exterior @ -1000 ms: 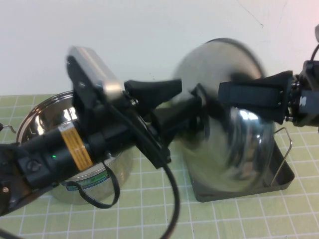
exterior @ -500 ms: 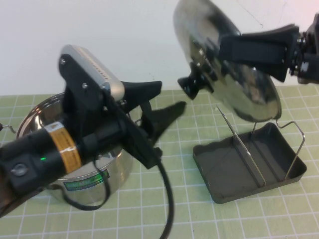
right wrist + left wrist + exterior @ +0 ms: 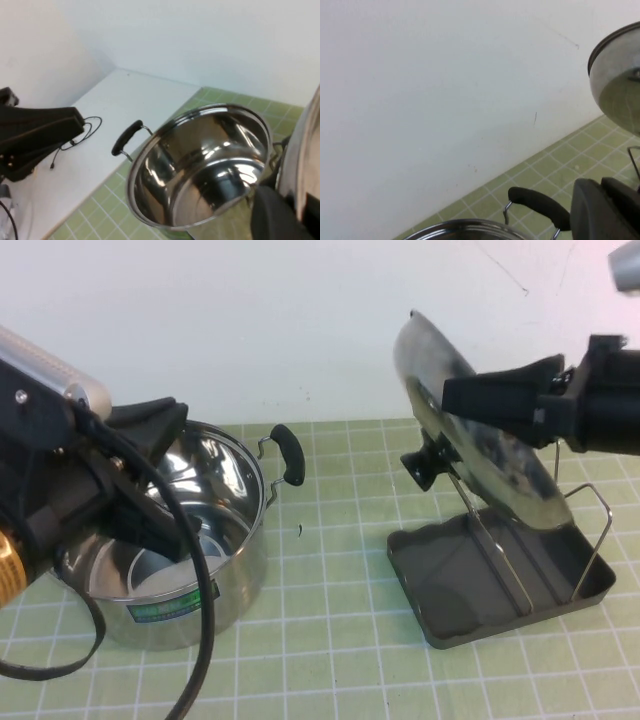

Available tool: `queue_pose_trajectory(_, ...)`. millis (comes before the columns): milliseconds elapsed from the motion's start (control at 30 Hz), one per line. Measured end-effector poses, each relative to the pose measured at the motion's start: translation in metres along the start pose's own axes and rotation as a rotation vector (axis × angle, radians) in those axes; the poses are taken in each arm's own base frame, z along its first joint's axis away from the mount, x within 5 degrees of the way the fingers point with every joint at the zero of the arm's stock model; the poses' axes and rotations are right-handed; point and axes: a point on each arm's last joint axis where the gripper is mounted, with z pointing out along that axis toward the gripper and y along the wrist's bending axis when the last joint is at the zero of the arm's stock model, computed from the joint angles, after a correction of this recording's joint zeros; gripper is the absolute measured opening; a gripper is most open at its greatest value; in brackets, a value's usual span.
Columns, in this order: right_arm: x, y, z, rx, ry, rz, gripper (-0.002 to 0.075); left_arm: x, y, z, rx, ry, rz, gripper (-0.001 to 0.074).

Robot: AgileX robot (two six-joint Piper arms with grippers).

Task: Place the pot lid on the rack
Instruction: Place the pot lid on the pot rack

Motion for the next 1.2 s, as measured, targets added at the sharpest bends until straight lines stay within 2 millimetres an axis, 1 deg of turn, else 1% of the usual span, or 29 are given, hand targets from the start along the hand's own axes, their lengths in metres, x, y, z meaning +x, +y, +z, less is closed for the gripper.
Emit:
queue_pose_trajectory(200,0.010,-0.021,0.012,0.053,0.032,0.040,0.0022,0.016,-0.002,0.000,0.001,0.049,-0.007,0.0002)
queue_pose_trajectory(267,0.013,-0.025,0.015,0.058,0.041,0.061,0.0022,0.021,-0.002,0.000,0.003,0.064,-0.009,0.0001)
queue_pose_trajectory(400,0.013,-0.026,0.015,0.066,0.045,0.083,0.0035,0.030,-0.004,0.000,0.008,0.089,-0.014,0.0001)
queue_pose_trajectory(467,0.015,-0.028,0.015,0.079,0.059,0.070,0.0075,0.034,-0.005,0.000,0.010,0.102,-0.016,0.0001)
queue_pose_trajectory(567,0.019,-0.030,0.015,0.103,0.115,0.015,0.0175,0.041,-0.005,0.000,0.012,0.121,-0.016,0.0001)
queue_pose_trajectory(667,0.023,-0.032,0.014,0.119,0.160,-0.029,0.0253,0.044,-0.005,-0.001,-0.002,0.140,-0.017,0.0001)
queue_pose_trajectory(800,0.023,-0.036,0.008,0.131,0.168,-0.036,0.0280,0.046,0.000,-0.002,-0.048,0.170,-0.015,0.0001)
queue_pose_trajectory(900,0.012,-0.035,-0.009,0.167,0.131,-0.050,0.0283,0.048,0.006,-0.008,-0.116,0.202,-0.015,0.0001)
queue_pose_trajectory(1000,-0.002,-0.027,-0.035,0.214,0.072,-0.104,0.0282,0.044,0.012,-0.019,-0.180,0.201,-0.028,0.0001)
queue_pose_trajectory(1100,-0.013,-0.012,-0.061,0.263,0.033,-0.170,0.0282,0.037,0.016,-0.036,-0.223,0.158,-0.049,0.0001)
queue_pose_trajectory(1200,-0.017,0.010,-0.084,0.309,0.032,-0.267,0.0282,0.035,0.018,-0.057,-0.261,0.116,-0.079,0.0000)
